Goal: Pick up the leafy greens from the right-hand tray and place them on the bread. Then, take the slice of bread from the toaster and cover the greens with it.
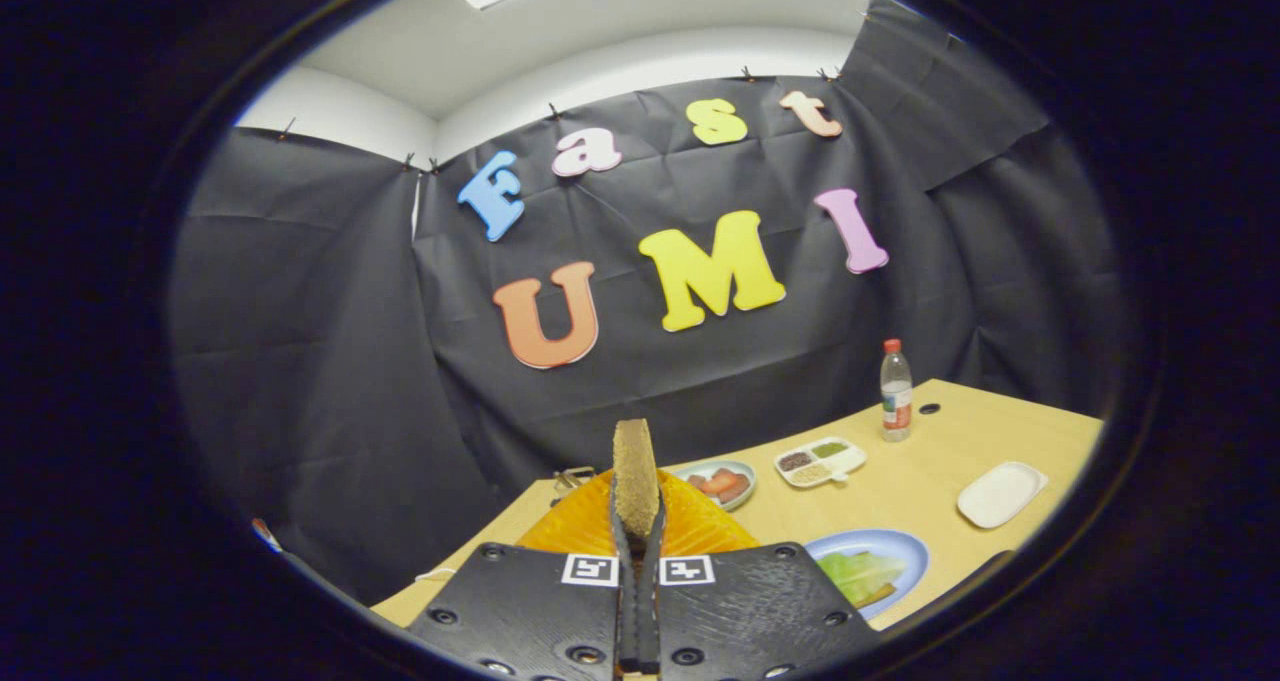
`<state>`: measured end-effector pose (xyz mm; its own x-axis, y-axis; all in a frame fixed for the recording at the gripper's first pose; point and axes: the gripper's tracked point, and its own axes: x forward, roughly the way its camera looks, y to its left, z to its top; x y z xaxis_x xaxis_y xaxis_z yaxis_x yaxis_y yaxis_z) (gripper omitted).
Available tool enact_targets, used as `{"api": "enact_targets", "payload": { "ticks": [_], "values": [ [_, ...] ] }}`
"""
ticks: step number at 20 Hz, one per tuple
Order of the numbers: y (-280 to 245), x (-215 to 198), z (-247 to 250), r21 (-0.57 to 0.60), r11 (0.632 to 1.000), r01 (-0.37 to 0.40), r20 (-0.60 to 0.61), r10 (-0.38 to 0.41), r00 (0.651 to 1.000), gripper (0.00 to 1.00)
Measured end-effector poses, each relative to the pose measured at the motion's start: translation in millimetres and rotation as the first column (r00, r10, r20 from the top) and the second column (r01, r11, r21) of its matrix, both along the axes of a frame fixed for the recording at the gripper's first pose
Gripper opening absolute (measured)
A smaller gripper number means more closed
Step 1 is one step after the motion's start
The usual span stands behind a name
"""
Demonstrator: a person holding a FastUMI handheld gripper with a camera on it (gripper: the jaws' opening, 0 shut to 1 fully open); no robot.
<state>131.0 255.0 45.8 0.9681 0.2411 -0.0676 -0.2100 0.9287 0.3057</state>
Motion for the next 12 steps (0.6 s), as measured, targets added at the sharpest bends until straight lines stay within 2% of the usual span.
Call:
{"api": "enact_targets", "payload": {
  "ticks": [5, 12],
  "values": [
    [-55, 21, -36, -0.009, 0.996, 0.088, -0.055, -0.088, 0.995, 0.00],
    [-80, 42, -109, 0.009, 0.994, 0.112, -0.181, -0.109, 0.977, 0.00]
  ]
}}
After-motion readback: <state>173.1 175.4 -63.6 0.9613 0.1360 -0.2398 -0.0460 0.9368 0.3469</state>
